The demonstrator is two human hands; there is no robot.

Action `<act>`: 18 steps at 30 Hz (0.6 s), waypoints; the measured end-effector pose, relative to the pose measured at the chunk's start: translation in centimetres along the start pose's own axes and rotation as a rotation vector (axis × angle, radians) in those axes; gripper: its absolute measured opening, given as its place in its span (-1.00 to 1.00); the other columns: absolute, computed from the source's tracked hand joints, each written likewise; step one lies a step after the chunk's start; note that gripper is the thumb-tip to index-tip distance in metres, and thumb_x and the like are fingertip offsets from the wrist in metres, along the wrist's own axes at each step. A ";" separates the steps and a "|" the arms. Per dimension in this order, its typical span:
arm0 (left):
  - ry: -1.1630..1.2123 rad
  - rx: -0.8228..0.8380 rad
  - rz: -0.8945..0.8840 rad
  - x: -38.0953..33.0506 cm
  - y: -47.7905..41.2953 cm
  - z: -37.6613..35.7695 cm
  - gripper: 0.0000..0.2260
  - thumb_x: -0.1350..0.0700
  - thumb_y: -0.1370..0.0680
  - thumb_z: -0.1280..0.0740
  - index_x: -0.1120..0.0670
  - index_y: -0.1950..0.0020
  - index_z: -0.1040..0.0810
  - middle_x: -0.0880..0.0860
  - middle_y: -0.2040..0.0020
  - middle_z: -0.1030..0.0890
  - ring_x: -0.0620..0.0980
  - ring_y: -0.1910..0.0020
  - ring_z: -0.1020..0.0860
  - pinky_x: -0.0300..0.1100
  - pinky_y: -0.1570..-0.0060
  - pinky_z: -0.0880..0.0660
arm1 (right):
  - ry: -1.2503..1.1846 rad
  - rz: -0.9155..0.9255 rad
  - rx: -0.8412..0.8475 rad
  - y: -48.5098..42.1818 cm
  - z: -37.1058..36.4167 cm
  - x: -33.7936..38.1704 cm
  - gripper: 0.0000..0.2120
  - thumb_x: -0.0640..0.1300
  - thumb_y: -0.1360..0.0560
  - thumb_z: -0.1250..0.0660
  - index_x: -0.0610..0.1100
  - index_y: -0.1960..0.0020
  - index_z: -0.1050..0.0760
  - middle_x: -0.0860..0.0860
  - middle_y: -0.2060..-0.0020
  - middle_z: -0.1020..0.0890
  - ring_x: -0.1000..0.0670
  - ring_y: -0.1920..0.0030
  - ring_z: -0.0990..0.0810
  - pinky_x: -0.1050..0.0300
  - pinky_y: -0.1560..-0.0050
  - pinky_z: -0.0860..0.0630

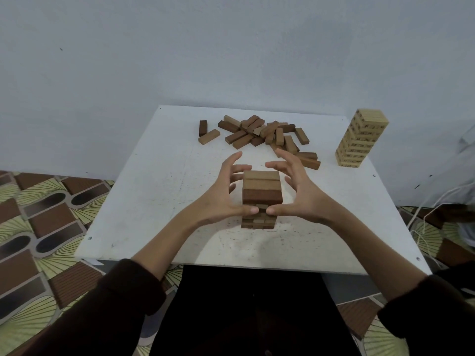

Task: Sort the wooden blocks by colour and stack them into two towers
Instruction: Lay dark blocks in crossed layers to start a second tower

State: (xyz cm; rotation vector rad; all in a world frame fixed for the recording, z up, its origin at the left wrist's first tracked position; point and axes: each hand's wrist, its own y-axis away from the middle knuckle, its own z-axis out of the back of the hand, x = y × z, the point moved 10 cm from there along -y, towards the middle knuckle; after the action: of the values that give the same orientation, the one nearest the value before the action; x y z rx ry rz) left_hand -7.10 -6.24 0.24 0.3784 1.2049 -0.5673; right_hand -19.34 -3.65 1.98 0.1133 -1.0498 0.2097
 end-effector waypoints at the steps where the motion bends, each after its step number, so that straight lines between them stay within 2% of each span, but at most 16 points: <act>1: -0.016 -0.003 -0.005 -0.2 -0.2 0.0 -0.01 -0.06 -0.24 -0.55 -0.20 -0.46 0.06 -0.06 -0.39 -0.29 -0.14 -0.39 -0.30 -0.21 -0.38 -0.21 | 0.021 0.004 0.010 -0.1 0.0 0.1 0.08 0.18 -0.16 -0.51 0.12 -0.48 0.07 0.10 -0.37 -0.31 0.21 -0.37 -0.25 0.42 -0.31 -0.12; 4: -0.044 -0.002 -0.020 -0.4 -0.4 0.0 -0.01 -0.03 -0.24 -0.54 -0.21 -0.45 0.06 -0.06 -0.34 -0.33 -0.10 -0.36 -0.34 -0.11 -0.43 -0.23 | 0.052 0.007 0.024 -0.5 0.0 0.0 0.05 0.05 -0.21 -0.55 0.10 -0.48 0.07 0.07 -0.32 -0.35 0.17 -0.34 -0.28 0.59 -0.17 -0.14; 7: -0.042 -0.003 -0.022 -0.3 -0.4 0.0 -0.02 -0.06 -0.24 -0.54 -0.27 -0.43 0.07 -0.02 -0.30 -0.37 -0.09 -0.35 -0.36 -0.04 -0.44 -0.23 | 0.048 0.013 0.031 -0.8 0.0 -0.3 0.04 -0.10 -0.27 -0.58 0.07 -0.48 0.06 0.03 -0.28 -0.37 0.12 -0.34 -0.30 0.48 -0.20 -0.19; 12: -0.039 -0.017 -0.014 -0.1 -0.5 0.0 -0.03 0.06 -0.29 -0.54 -0.21 -0.46 0.07 -0.04 -0.24 -0.40 -0.15 -0.30 -0.40 -0.02 -0.43 -0.26 | 0.017 0.001 0.023 -0.9 -0.2 -0.8 0.02 -0.19 -0.28 -0.57 0.07 -0.48 0.04 0.04 -0.20 -0.40 0.14 -0.32 -0.33 0.34 -0.27 -0.27; 18: -0.012 -0.011 -0.001 0.2 -0.6 0.0 0.00 0.08 -0.28 -0.54 -0.14 -0.50 0.08 -0.02 -0.24 -0.41 -0.12 -0.31 -0.40 -0.01 -0.44 -0.26 | 0.017 -0.005 0.013 -0.9 -0.2 -0.9 0.00 -0.21 -0.28 -0.57 0.10 -0.46 0.02 0.05 -0.18 -0.40 0.14 -0.30 -0.34 0.41 -0.23 -0.29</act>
State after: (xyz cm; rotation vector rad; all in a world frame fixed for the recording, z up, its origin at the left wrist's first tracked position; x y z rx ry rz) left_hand -7.40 -6.73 0.01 0.3641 1.1963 -0.5628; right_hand -19.40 -4.61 1.12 0.1260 -1.0311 0.2130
